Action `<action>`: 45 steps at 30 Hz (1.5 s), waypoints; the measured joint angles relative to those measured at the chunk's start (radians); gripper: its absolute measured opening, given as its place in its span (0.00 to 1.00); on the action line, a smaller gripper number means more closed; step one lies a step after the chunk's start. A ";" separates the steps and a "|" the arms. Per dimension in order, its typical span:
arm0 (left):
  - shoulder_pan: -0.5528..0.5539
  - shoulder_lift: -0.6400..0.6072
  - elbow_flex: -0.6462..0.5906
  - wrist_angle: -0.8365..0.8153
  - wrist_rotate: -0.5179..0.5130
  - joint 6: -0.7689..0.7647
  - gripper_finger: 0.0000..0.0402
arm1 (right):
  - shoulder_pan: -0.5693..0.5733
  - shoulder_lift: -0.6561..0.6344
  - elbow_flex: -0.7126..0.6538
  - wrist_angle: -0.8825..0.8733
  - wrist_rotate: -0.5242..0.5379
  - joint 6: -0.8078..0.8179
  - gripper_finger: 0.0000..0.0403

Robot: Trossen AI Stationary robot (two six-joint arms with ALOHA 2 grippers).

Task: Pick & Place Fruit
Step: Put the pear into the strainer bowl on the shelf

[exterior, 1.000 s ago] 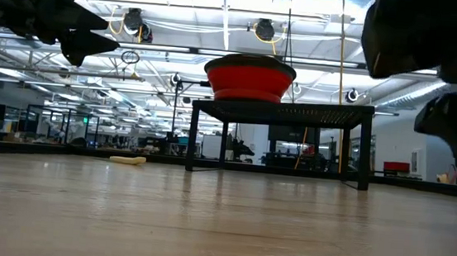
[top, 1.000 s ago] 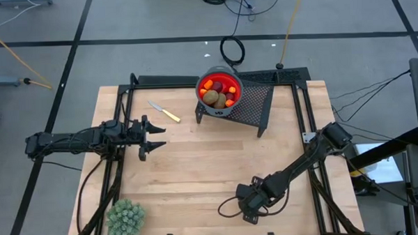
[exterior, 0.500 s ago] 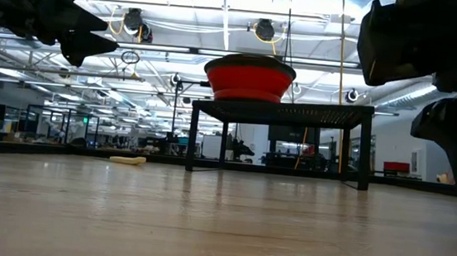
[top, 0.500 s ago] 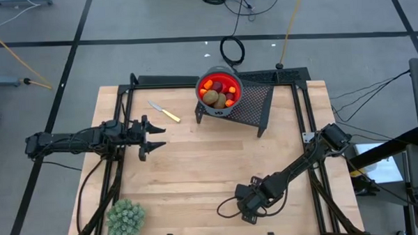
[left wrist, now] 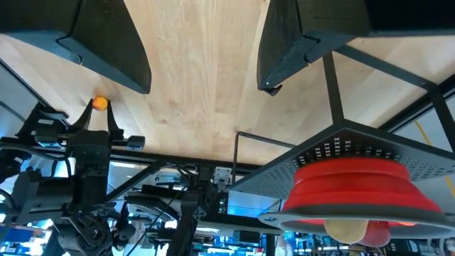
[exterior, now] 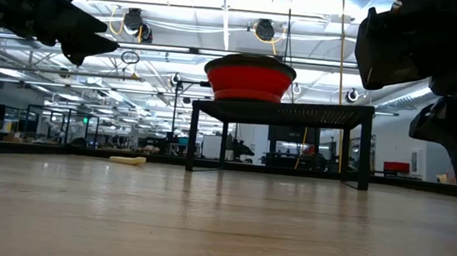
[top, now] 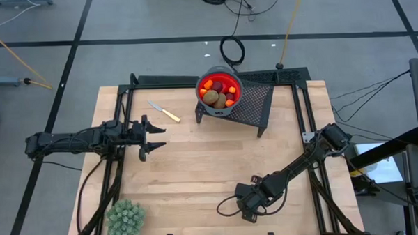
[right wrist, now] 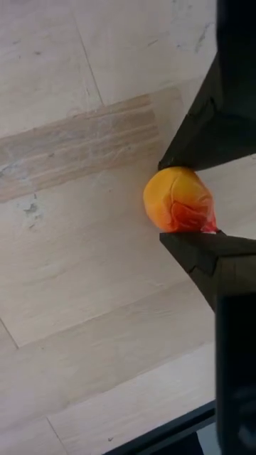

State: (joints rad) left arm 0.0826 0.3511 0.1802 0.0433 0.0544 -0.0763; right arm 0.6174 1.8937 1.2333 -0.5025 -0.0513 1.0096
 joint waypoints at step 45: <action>0.000 0.000 0.000 -0.016 -0.004 -0.010 0.64 | -0.329 -0.548 0.001 0.480 0.156 -0.975 0.31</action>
State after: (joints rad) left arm 0.0830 0.3511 0.1800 0.0273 0.0505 -0.0868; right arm 0.2889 1.3461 1.2346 -0.0223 0.1051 0.0343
